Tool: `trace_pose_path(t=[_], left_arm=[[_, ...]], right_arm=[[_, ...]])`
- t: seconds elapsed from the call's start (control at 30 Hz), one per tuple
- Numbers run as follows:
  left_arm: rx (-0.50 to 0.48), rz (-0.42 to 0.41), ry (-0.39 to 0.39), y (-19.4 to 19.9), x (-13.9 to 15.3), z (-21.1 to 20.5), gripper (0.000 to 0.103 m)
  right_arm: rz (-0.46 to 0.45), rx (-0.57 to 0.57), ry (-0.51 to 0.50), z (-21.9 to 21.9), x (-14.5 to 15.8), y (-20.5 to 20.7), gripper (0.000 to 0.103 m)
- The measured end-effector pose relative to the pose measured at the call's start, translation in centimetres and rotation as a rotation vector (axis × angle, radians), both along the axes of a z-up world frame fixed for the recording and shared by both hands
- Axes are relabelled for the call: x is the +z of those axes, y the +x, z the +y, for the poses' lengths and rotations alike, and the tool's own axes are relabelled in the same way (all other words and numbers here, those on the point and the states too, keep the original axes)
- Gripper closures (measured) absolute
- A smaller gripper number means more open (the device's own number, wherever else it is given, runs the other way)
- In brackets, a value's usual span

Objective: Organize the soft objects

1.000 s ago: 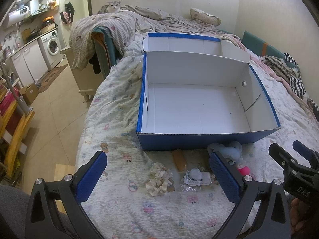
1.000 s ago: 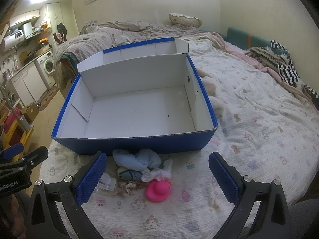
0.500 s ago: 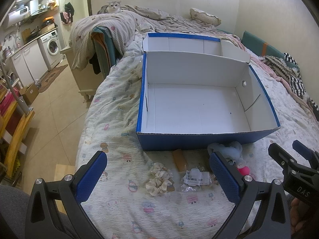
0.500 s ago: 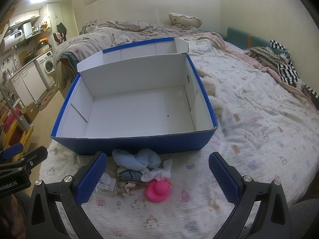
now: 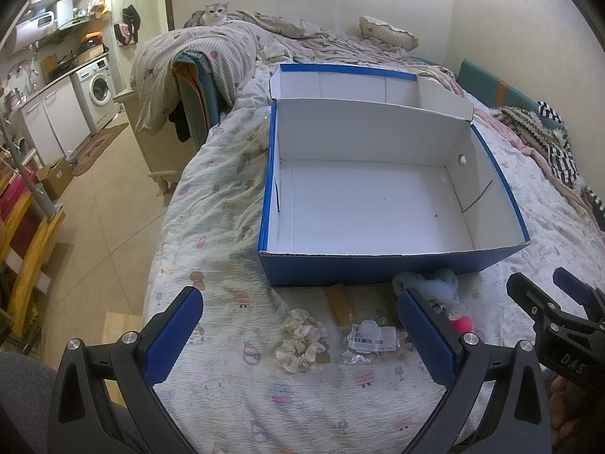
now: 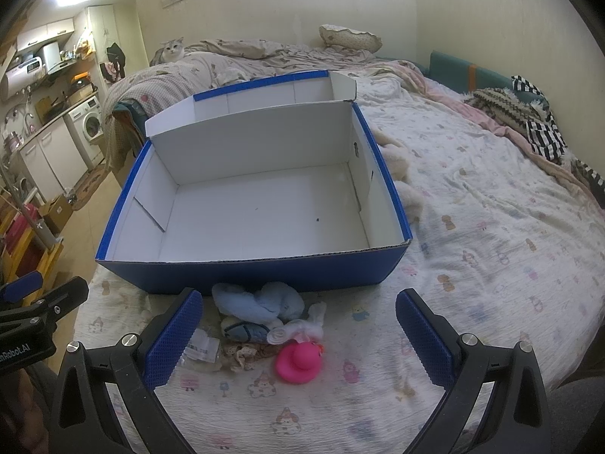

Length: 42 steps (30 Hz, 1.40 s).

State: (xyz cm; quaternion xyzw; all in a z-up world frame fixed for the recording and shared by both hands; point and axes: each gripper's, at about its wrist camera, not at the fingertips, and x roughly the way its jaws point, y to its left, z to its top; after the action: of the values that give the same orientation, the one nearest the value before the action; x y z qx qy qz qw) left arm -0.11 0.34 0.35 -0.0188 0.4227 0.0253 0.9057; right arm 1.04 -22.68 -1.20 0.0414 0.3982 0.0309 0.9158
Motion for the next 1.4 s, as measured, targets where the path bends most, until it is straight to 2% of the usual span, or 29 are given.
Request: trace_pose_path(t=[0.3, 0.4, 0.5, 0.63, 0.67, 0.7, 0.73, 0.87, 1.03, 1.1, 1.23, 1.3, 1.4], left_arm=[[0.046, 0.011, 0.021, 0.3, 0.3, 1.2, 0.0], [0.101, 0.058, 0.031, 0.8, -0.2, 2.6, 0.0], [0.115, 0.12, 0.037, 1.5, -1.2, 3.5, 0.0], [0.12, 0.28, -0.066, 3.2, -3.9, 4.8, 0.001], [0.116, 0.324, -0.096, 3.8, -4.7, 5.1, 0.01], [0.115, 0.362, -0.119, 4.3, -5.4, 5.2, 0.025], [0.113, 0.391, -0.136, 4.8, -6.0, 5.2, 0.029], [0.079, 0.474, -0.172, 6.5, -8.1, 4.4, 0.031], [0.037, 0.534, -0.159, 7.9, -10.9, 2.5, 0.033], [0.04, 0.556, -0.17, 8.2, -12.0, 2.4, 0.043], [0.033, 0.607, -0.207, 8.4, -14.1, 2.0, 0.046], [0.023, 0.617, -0.223, 8.4, -14.5, 1.8, 0.057], [0.012, 0.634, -0.232, 8.1, -15.4, 1.5, 0.062]], right_arm=[[0.057, 0.06, 0.073, -1.1, 0.9, 1.5, 0.0], [0.101, 0.089, 0.093, -1.4, 1.2, 2.3, 0.0], [0.143, 0.119, 0.109, -1.7, 0.9, 3.1, 0.0], [0.185, 0.115, 0.116, -2.4, -0.1, 4.0, 0.0], [0.194, 0.114, 0.121, -2.6, -0.5, 4.2, 0.0], [0.209, 0.111, 0.128, -2.8, -1.0, 4.4, 0.0], [0.221, 0.108, 0.132, -2.9, -1.5, 4.6, 0.0], [0.279, 0.094, 0.141, -3.2, -3.7, 5.1, 0.0], [0.306, 0.086, 0.157, -3.4, -4.7, 5.6, 0.0], [0.309, 0.084, 0.148, -3.5, -4.9, 5.7, 0.0], [0.333, 0.076, 0.154, -3.7, -5.6, 6.0, 0.0], [0.349, 0.072, 0.171, -4.0, -5.9, 6.1, 0.0], [0.373, 0.079, 0.226, -4.4, -6.5, 6.3, 0.0]])
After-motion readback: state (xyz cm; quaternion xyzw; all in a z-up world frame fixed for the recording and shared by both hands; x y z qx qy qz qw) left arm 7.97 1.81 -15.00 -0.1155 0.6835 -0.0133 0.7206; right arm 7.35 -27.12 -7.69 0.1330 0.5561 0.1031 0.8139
